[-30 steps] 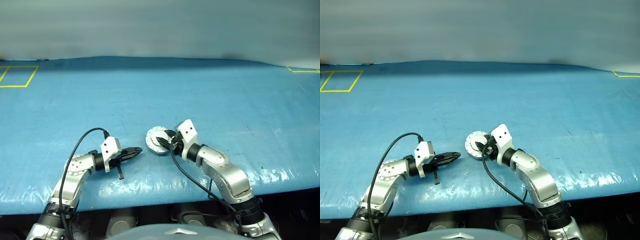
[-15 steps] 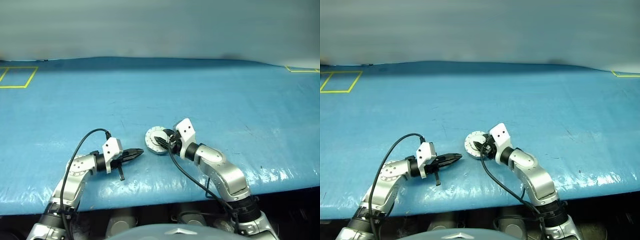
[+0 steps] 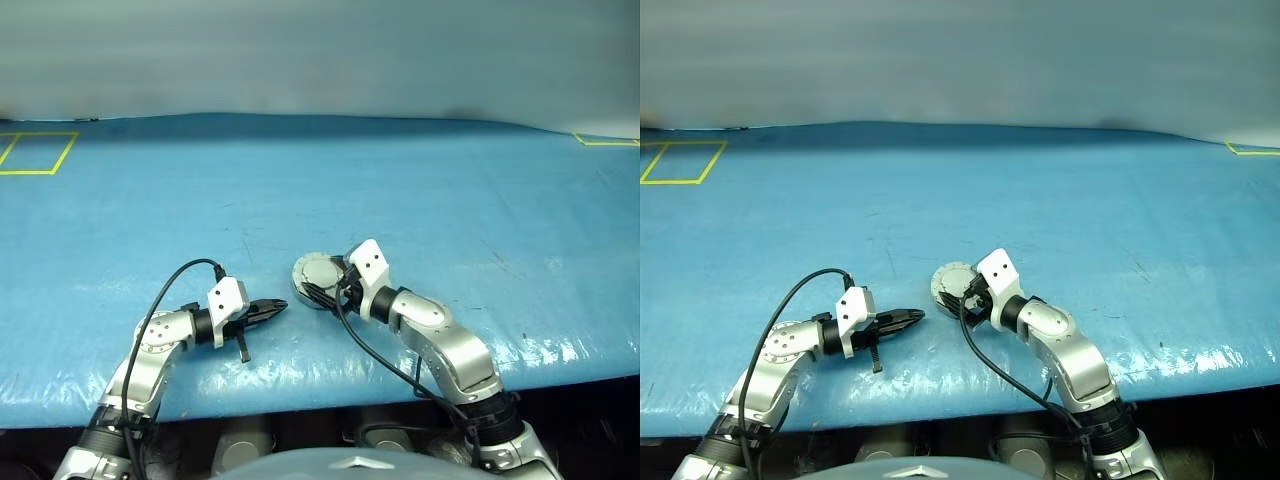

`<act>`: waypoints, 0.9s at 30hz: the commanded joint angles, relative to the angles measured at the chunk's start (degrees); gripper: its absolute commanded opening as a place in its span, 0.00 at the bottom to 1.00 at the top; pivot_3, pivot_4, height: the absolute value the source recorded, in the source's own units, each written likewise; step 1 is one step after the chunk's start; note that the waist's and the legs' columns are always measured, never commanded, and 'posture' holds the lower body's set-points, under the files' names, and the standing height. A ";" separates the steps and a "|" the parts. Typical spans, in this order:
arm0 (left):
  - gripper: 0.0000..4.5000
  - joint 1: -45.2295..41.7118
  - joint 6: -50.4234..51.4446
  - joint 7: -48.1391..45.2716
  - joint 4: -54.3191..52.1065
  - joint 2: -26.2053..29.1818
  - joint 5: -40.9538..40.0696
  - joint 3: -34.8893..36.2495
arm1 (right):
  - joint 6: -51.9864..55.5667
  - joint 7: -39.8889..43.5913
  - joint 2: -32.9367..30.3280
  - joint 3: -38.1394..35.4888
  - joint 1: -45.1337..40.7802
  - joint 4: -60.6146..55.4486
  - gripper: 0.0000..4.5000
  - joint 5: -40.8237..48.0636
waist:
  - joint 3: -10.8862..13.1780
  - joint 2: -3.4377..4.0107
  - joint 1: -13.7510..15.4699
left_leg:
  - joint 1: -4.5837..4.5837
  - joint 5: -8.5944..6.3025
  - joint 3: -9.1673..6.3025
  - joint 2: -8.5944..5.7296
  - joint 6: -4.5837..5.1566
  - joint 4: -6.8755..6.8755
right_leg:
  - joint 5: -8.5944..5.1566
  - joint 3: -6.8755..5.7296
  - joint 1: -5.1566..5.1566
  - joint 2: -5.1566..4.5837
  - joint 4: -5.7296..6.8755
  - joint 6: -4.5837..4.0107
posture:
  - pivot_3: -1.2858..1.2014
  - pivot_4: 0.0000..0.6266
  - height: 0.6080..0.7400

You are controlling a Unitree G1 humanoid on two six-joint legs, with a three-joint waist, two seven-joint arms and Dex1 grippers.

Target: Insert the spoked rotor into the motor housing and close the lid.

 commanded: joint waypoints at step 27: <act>0.00 -3.76 5.62 6.14 -4.89 -4.15 -6.23 3.32 | 3.68 -0.94 -1.41 6.31 0.55 5.95 0.67 -9.26 | -0.45 0.17 -0.29 | 0.35 0.02 -0.01 0.09 -0.08 0.00 | 0.00 -0.04 0.05 -0.14 0.00 -0.02 | 0.52 0.24 1.00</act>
